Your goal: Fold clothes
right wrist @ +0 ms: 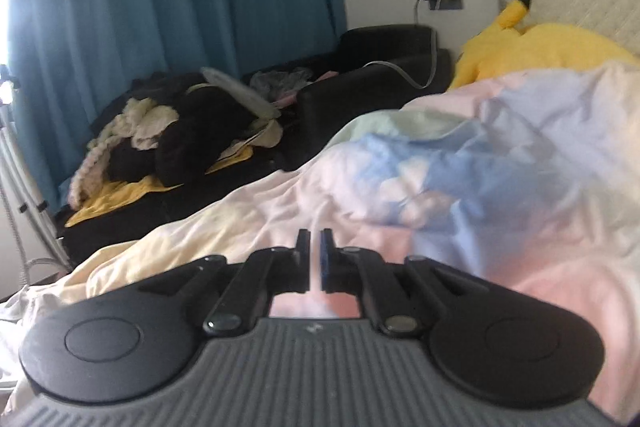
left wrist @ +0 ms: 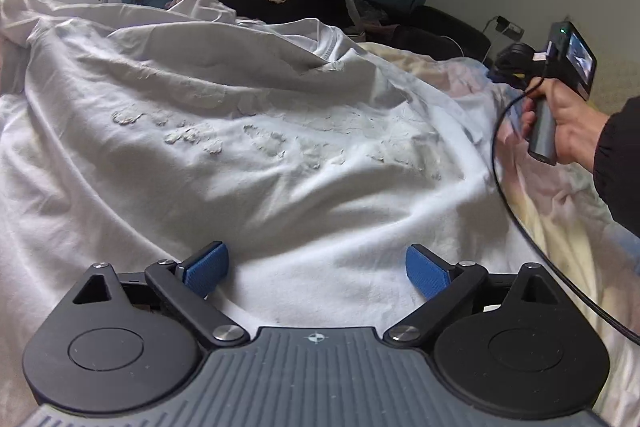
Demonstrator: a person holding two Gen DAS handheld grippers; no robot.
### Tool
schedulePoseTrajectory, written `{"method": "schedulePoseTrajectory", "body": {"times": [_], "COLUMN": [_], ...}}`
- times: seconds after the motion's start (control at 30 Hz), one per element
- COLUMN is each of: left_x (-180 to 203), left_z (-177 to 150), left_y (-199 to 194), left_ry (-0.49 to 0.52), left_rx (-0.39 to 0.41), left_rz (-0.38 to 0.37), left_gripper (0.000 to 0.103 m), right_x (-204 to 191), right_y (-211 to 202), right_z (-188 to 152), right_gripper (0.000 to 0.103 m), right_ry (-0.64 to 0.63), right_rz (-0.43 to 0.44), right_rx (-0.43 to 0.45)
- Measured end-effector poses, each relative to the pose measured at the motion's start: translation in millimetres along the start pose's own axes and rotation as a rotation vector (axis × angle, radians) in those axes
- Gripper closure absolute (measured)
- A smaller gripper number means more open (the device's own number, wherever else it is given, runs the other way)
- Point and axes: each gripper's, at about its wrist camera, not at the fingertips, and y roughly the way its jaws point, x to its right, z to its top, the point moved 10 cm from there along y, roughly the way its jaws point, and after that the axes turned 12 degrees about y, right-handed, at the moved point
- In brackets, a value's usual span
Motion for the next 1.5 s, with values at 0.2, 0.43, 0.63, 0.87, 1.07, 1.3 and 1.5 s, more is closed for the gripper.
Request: {"method": "schedulePoseTrajectory", "body": {"times": [0.2, 0.43, 0.63, 0.87, 1.07, 1.3, 1.5], "left_x": [-1.3, -4.2, -4.5, -5.2, -4.4, -2.2, 0.1], "left_z": [1.5, 1.5, 0.4, -0.3, -1.0, -3.0, -1.9], "left_y": [-5.3, -9.5, -7.9, -9.2, -8.9, -6.1, -3.1], "left_ry": [-0.017, -0.052, -0.051, -0.058, -0.048, -0.026, 0.001], "left_rx": [0.006, 0.006, 0.001, 0.003, 0.004, 0.001, 0.001], "left_rz": [-0.007, -0.013, -0.009, -0.015, -0.013, -0.006, 0.001], "left_gripper": [0.006, 0.006, 0.006, 0.006, 0.006, 0.004, 0.003], "right_x": [12.8, 26.6, 19.9, 17.9, -15.8, 25.0, 42.7], "right_y": [-16.2, -23.9, -55.4, -57.0, -74.2, -59.9, -101.8], "right_z": [-5.6, -57.1, -78.3, -97.7, -39.8, -69.3, -81.0], "right_gripper": [0.047, 0.048, 0.061, 0.09, 0.099, 0.066, 0.058], "right_ry": [0.145, 0.261, 0.362, 0.41, 0.218, 0.292, 0.311], "right_rz": [0.045, -0.123, -0.081, -0.082, 0.037, -0.032, 0.034], "right_rx": [-0.029, -0.312, -0.312, -0.328, -0.05, -0.129, -0.144]}}
